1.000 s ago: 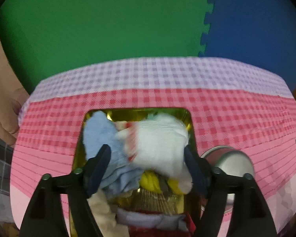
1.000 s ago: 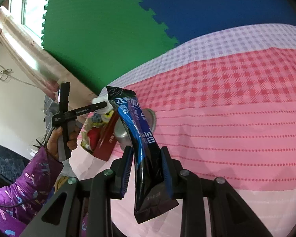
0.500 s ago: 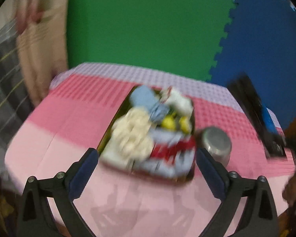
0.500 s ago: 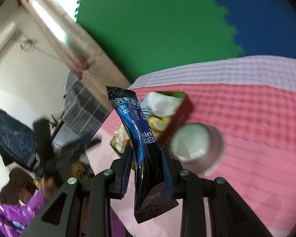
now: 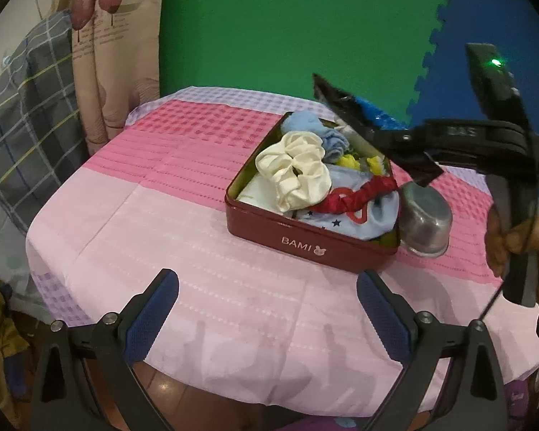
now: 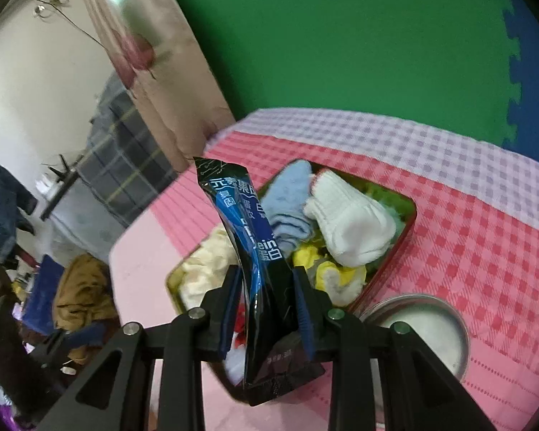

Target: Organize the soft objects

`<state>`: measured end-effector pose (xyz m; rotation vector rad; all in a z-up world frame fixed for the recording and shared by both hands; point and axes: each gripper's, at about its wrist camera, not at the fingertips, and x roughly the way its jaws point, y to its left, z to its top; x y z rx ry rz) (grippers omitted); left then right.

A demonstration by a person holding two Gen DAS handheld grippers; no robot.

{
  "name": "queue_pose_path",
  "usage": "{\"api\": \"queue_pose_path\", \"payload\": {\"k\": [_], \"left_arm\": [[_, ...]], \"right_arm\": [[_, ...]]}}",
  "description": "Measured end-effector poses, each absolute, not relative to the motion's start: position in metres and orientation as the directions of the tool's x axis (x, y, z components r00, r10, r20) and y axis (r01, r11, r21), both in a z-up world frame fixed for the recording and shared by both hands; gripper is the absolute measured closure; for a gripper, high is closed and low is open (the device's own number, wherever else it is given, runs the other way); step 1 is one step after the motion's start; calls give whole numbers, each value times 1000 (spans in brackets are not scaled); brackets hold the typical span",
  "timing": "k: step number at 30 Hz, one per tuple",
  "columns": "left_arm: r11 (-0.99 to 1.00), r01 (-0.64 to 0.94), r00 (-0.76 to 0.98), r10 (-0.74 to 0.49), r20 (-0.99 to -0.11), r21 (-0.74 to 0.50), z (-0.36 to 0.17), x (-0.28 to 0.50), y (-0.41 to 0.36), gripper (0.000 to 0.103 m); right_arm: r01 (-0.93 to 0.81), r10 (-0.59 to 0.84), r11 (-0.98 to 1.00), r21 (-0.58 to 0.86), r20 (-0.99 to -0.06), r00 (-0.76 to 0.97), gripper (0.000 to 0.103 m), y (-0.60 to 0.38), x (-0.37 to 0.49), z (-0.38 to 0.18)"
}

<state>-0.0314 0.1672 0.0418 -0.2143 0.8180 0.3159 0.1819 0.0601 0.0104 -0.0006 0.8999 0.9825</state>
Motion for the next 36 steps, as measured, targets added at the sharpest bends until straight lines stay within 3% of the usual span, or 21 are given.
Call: {"api": "queue_pose_path", "payload": {"k": [11,12,15,20,24,33,36], "left_arm": [[935,-335,640,136,-756,-116,37,-30,173,5],[935,-336,637,136,-759,-114,36,-30,173,5],[931,-343,632,127,-764,-129,35,-29,175,5],[921,-361,616,120,-779,-144,30,-28,180,5],[918,-366,611,110,-784,-156,27,-28,180,5],[922,-351,618,99,-780,-161,14,-29,165,5],[928,-345,620,114,-776,-139,9,-28,157,5]], "right_arm": [[-720,628,651,241,-704,331,71,86,177,-7],[-719,633,649,249,-700,329,69,87,178,-5],[-704,635,668,244,-680,367,45,81,178,4],[-672,678,691,265,-561,476,43,39,166,31],[-570,583,794,213,-532,614,38,-22,156,27],[-267,274,956,119,-681,679,36,-152,157,-48],[-199,234,971,133,-709,666,36,-186,159,-65]]}}
